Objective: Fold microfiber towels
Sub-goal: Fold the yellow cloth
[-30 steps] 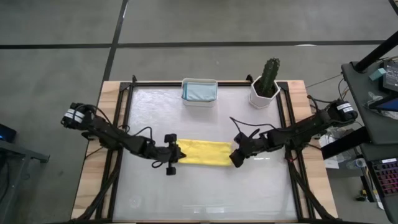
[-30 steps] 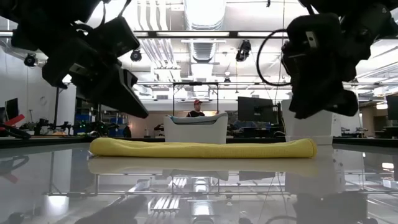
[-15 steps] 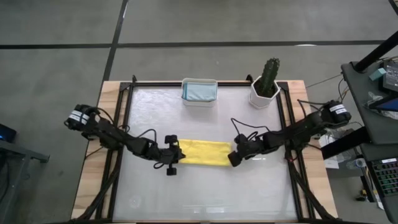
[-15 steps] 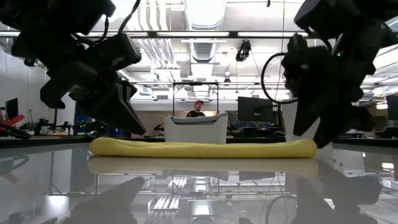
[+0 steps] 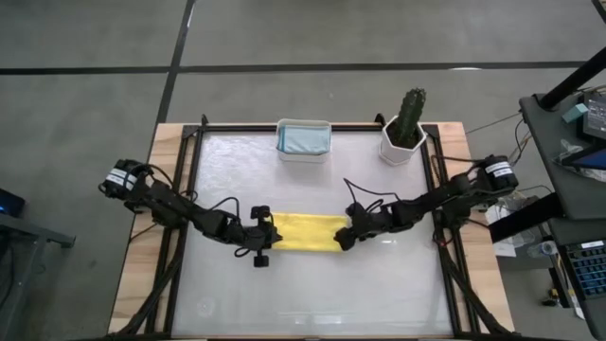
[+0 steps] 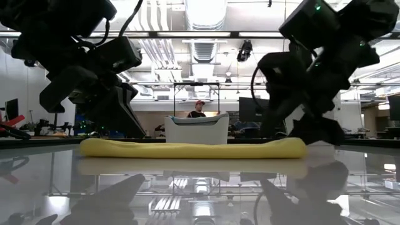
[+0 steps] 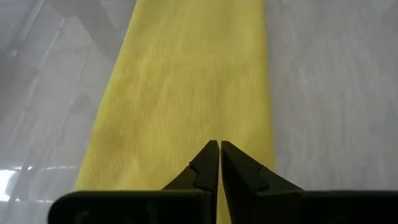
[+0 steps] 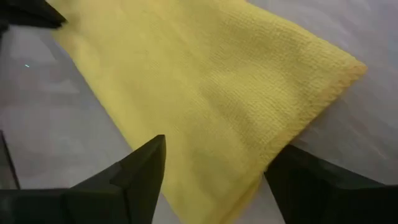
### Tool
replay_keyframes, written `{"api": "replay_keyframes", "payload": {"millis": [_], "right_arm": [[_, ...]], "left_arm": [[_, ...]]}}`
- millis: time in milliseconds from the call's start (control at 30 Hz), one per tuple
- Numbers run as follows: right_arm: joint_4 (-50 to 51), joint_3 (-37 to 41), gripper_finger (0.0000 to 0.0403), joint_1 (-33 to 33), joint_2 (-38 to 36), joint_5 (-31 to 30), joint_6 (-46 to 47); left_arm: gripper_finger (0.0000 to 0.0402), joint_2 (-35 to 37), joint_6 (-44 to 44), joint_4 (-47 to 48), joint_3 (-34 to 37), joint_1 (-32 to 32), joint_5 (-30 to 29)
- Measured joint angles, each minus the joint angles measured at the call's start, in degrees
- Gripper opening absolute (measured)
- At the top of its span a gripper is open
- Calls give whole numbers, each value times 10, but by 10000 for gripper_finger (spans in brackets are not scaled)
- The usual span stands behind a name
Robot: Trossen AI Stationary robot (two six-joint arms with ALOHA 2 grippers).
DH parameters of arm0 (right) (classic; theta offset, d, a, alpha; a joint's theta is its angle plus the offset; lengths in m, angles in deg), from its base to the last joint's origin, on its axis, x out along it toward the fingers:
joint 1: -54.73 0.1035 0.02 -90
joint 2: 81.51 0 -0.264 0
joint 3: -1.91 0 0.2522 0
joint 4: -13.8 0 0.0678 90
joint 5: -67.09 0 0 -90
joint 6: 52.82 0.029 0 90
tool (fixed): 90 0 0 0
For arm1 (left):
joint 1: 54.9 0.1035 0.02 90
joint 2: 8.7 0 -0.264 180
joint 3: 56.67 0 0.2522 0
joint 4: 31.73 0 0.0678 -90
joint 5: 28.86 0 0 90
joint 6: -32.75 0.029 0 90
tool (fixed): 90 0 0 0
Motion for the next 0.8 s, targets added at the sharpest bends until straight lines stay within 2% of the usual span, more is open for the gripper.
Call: {"api": "replay_keyframes", "payload": {"millis": [133, 267, 567, 667, 800], "right_arm": [[-55, -1, 219, -5, 34, 0, 0], [-102, 1, 163, -7, 60, -1, -2], [-108, 2, 24, -8, 59, -4, -25], [-83, 2, 13, -9, 38, -1, -38], [12, 4, 13, -15, -7, -9, -43]], "left_arm": [[3, 0, 0, 0, 0, 0, 0], [3, 0, 0, 0, 0, 0, 0], [3, 22, 14, 6, -3, 0, 0], [3, 49, 17, 50, -3, 0, 0], [3, 90, 11, 138, -2, 0, 0]]}}
